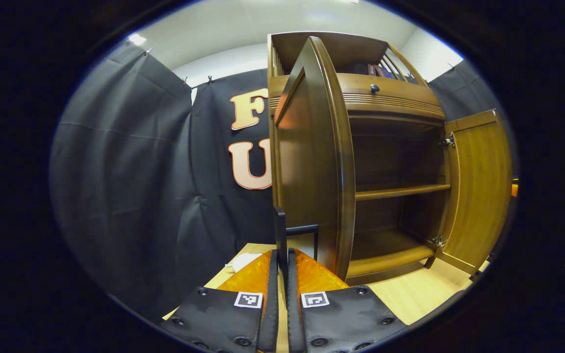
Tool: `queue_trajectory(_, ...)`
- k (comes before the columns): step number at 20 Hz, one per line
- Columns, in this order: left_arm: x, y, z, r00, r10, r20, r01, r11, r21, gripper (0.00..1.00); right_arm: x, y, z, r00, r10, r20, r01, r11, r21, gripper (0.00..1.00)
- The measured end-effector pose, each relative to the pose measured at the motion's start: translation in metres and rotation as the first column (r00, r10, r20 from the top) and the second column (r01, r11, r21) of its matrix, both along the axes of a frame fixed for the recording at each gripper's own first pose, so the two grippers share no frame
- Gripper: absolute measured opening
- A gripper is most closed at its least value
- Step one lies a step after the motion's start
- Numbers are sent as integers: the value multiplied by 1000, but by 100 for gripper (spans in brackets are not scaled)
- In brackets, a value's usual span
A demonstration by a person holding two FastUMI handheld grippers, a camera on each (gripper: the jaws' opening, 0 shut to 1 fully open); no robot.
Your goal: Open the right door of the double-door shoe cabinet with the right hand, and open the left door with the left hand.
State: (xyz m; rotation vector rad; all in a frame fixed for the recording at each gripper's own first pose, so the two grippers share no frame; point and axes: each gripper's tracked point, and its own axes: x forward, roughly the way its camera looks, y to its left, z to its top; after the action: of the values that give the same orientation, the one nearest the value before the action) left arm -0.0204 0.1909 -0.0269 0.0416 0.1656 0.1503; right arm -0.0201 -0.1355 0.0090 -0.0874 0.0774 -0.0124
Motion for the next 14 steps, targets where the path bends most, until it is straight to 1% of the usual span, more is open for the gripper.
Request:
queue_trajectory(1, -3, 11, -2, 1000, 12, 3, -12, 1000, -10, 14, 1, 0, -1, 1000, -3, -6, 3, 1000, -2, 85)
queue_trajectory(2, -5, 21, -1, 1000, 8, 12, -8, 1000, -9, 12, 1, -1, -1, 1000, -8, -13, 8, 1000, -1, 85)
queue_trajectory(3, -4, 24, -3, 1000, -9, 14, 9, 1000, -19, 7, 0, -1, -1, 1000, -11, -14, 11, 1000, 4, 85)
queue_trajectory(4, -4, 25, -2, 999, -36, 23, 37, 999, -23, 8, 1, 1, 1, 1000, -13, -13, 13, 1000, 14, 85)
queue_trajectory(5, -6, 28, -2, 998, -64, 19, 64, 998, -16, 0, 1, 2, 2, 1000, -13, -14, 13, 1000, 27, 85)
queue_trajectory(6, -5, 33, -2, 996, -93, 18, 93, 996, -13, 8, 1, 2, 3, 1000, -15, -13, 15, 999, 36, 85)
queue_trajectory(10, -1, 66, 0, 979, -200, 47, 202, 977, -62, 8, 2, 3, 9, 1000, -19, -20, 20, 1000, 22, 85)
queue_trajectory(13, 3, 89, -2, 958, -280, 65, 286, 951, -117, 8, 7, 0, 14, 1000, -22, -22, 22, 1000, -5, 85)
queue_trajectory(14, 4, 92, -2, 950, -305, 71, 312, 939, -145, 8, 7, -1, 15, 1000, -22, -21, 22, 1000, -2, 79)
